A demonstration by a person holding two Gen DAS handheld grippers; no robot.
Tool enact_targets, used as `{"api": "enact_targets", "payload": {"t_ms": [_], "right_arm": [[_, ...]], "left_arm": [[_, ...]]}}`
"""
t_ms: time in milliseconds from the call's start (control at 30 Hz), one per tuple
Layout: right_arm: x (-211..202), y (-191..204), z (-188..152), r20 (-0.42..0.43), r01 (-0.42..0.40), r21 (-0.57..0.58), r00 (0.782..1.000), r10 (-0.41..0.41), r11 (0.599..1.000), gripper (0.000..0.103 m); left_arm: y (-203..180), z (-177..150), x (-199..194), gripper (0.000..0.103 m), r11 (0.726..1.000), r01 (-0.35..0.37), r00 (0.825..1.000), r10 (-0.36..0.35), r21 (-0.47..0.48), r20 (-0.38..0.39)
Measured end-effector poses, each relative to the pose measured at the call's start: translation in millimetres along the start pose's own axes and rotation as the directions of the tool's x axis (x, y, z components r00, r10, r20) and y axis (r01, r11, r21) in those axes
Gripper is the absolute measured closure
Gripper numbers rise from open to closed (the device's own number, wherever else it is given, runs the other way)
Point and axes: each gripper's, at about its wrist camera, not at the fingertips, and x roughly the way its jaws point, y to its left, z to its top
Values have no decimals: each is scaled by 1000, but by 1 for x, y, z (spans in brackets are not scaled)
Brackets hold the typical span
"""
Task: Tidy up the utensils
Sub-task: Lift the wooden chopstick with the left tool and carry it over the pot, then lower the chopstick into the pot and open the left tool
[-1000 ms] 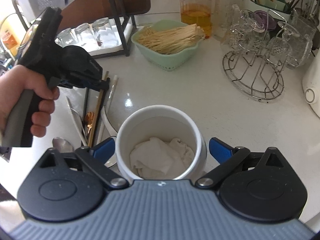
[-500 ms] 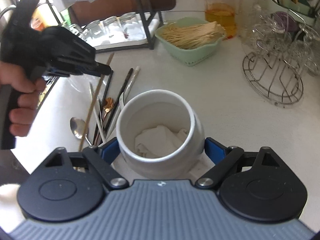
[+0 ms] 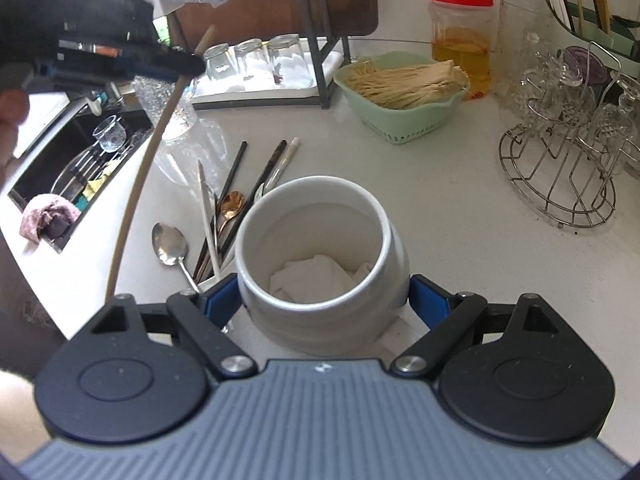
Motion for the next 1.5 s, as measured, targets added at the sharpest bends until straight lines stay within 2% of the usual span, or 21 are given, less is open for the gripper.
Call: {"api": "enact_targets", "payload": {"t_ms": [367, 533, 633, 1000, 1200, 1367, 1500], "right_arm": [[-3, 1, -8, 36, -21, -36, 999, 22, 999, 12], [-3, 1, -6, 29, -30, -52, 999, 32, 998, 11], [-2, 0, -6, 29, -37, -55, 999, 38, 998, 11], [2, 3, -3, 26, -48, -74, 998, 50, 996, 11], [5, 4, 0, 26, -48, -76, 998, 50, 996, 11], [5, 3, 0, 29, -51, -74, 998, 53, 996, 11], [5, 3, 0, 31, -55, -74, 998, 58, 996, 11]], "left_arm": [[-26, 9, -19, 95, 998, 24, 997, -29, 65, 69], [-40, 19, -21, 95, 996, 69, 994, -74, 65, 82], [-49, 25, -23, 95, 990, 123, 986, -129, 64, 104], [-92, 46, -9, 95, 967, 211, 965, -230, 145, 126], [-105, 40, 4, 95, 957, 202, 958, -237, 207, 159], [-109, 28, 16, 95, 949, 200, 964, -235, 245, 122], [-107, 21, 12, 95, 942, 204, 959, -247, 266, 140]]}}
